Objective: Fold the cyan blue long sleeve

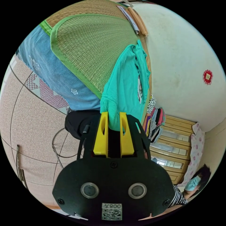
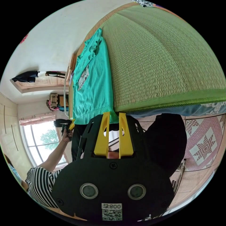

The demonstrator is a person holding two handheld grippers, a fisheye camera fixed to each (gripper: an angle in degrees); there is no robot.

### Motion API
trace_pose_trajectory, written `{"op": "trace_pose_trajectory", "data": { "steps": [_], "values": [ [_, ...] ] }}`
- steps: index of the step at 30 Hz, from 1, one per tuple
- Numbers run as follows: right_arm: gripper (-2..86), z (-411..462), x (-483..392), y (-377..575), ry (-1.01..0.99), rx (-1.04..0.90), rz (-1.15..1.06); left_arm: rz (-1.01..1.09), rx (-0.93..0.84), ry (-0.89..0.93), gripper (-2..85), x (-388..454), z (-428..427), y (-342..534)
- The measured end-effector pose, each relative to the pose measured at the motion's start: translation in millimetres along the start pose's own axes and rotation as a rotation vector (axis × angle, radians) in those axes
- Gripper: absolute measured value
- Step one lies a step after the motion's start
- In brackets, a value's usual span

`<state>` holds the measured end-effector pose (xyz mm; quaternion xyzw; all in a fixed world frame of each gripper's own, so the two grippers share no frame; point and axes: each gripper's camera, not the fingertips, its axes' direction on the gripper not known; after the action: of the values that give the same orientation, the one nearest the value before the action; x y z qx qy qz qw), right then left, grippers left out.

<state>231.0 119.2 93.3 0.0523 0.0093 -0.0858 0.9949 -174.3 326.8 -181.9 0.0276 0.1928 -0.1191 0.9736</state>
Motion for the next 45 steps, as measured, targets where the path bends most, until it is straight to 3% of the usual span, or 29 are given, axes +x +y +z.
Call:
{"op": "trace_pose_trajectory", "data": {
  "steps": [23,34,45],
  "values": [
    [2.3,-34,7,16,-0.020,-0.071,-0.064,0.010,-0.003,0.038,3.6,4,18,90],
    [1.1,-116,6,49,-0.263,0.034,-0.180,0.115,0.011,0.170,2.8,30,2,142],
    [0.6,-195,-4,106,-0.351,0.110,-0.295,0.223,0.031,0.341,2.9,46,-29,221]
  ]
}}
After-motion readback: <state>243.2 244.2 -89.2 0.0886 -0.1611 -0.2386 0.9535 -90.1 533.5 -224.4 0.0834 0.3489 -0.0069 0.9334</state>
